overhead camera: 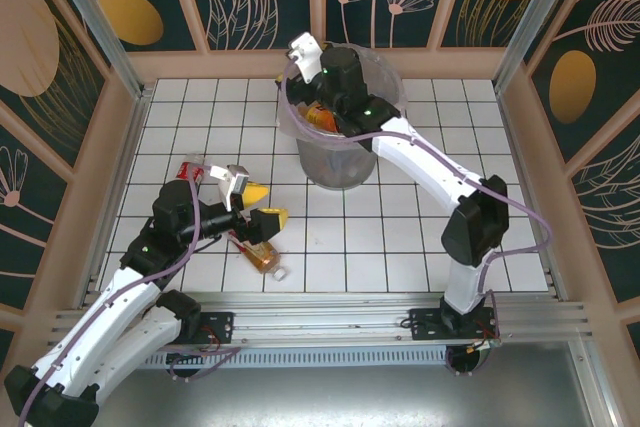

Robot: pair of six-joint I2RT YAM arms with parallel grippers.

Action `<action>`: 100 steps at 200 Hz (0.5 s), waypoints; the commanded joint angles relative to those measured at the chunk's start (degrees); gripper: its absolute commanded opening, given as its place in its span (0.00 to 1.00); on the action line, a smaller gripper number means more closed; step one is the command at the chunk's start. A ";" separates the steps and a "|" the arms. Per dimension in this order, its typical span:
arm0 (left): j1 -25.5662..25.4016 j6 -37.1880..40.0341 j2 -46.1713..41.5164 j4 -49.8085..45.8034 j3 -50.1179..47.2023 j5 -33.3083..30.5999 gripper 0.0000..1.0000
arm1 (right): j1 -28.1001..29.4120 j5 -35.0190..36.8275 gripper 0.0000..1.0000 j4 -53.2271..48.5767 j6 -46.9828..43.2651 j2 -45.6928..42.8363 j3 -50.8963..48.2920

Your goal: Put the plastic bottles in the bin

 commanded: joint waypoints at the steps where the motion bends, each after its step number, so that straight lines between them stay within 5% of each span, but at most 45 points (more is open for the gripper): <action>1: -0.16 1.04 -0.59 -0.07 -0.20 -0.63 0.99 | -0.70 -7.83 0.90 -1.10 5.80 -5.65 -1.07; 60: -0.17 -6.89 -0.45 -10.29 1.80 -16.81 0.98 | -1.69 -16.51 0.94 -2.88 14.02 -16.04 -7.71; 100: -0.17 -20.15 2.67 -21.29 4.57 -21.89 0.99 | -1.39 -18.47 0.94 -4.25 21.39 -26.75 -17.75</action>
